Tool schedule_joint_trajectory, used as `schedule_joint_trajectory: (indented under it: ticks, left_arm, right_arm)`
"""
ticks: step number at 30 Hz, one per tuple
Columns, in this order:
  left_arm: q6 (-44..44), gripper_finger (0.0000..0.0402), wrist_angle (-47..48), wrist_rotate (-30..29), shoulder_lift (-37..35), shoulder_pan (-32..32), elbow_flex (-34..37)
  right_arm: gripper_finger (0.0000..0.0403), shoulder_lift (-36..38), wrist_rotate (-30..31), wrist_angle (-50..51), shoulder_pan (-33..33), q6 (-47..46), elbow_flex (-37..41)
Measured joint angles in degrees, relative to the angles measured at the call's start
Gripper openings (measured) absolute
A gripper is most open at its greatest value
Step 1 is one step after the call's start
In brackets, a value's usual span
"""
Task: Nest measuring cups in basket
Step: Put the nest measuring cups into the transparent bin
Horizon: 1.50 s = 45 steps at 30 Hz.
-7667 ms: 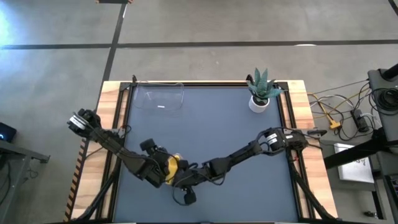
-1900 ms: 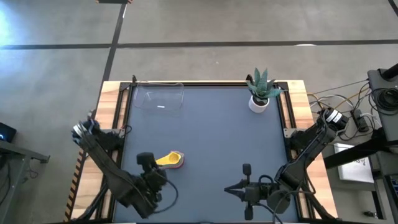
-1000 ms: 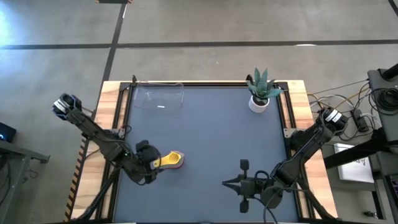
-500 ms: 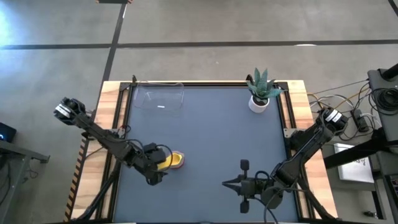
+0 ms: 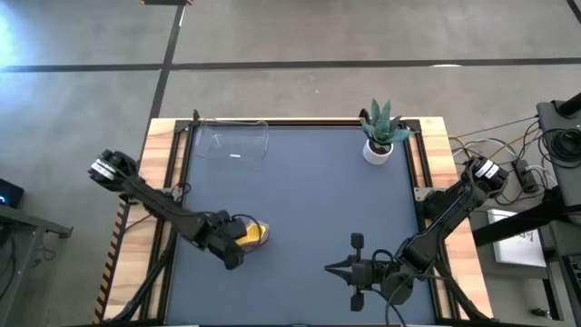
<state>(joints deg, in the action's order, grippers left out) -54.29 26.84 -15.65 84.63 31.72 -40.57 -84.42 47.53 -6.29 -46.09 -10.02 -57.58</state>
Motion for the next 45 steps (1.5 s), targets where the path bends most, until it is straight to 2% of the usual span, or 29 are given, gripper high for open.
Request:
schedule_joint_trajectory:
  ticks: [3, 7, 11, 15, 16, 24, 30, 35, 39, 45]
  left_arm:
    - [-0.88, 0.0334, 3.91, -0.1, 2.19, -0.96, -1.13]
    - [-1.26, 0.0293, 6.05, -0.18, 3.96, -2.0, -2.14]
    - [0.96, 0.0219, 6.01, 1.1, 4.07, -2.68, -2.79]
    - [3.29, 0.0112, 6.14, 1.53, 3.12, -2.68, -3.17]
    - [3.75, 0.0102, 6.16, 1.59, 2.81, -2.68, -3.33]
    - [5.82, 0.0103, 8.04, -0.35, 1.67, -2.68, -5.22]
    - [4.29, 0.0103, 19.6, -8.58, 1.48, -2.82, -9.58]
    - [4.05, 0.0103, 28.78, -12.69, -1.43, -4.58, -13.44]
    - [5.66, 0.0103, 30.44, -14.15, -8.23, -9.32, -11.8]
    - [9.72, 0.0103, 26.15, -12.89, -21.07, -23.85, -5.42]
  right_arm:
    - [0.0009, 0.0, 0.0, 0.0, 0.0, 0.02, 0.0]
    - [0.0009, 0.0, 0.0, 0.0, 0.0, 0.13, 0.0]
    - [0.0009, 0.0, 0.0, 0.0, 0.0, 0.13, 0.0]
    - [0.0009, 0.0, 0.0, 0.02, 0.0, 0.13, 0.02]
    - [0.0009, 0.0, 0.0, 0.02, 0.0, 0.13, 0.04]
    - [0.0009, 0.0, 0.0, 0.02, 0.0, 0.13, 0.11]
    - [0.0009, 0.0, -0.02, 0.05, 0.0, 0.15, 0.22]
    - [0.0009, 0.0, -0.02, 0.05, 0.0, 0.15, 0.26]
    - [0.0009, 0.0, -0.02, 0.05, 0.0, 0.07, 0.28]
    - [0.0009, 0.0, -0.02, 0.03, -0.02, 0.18, 0.28]
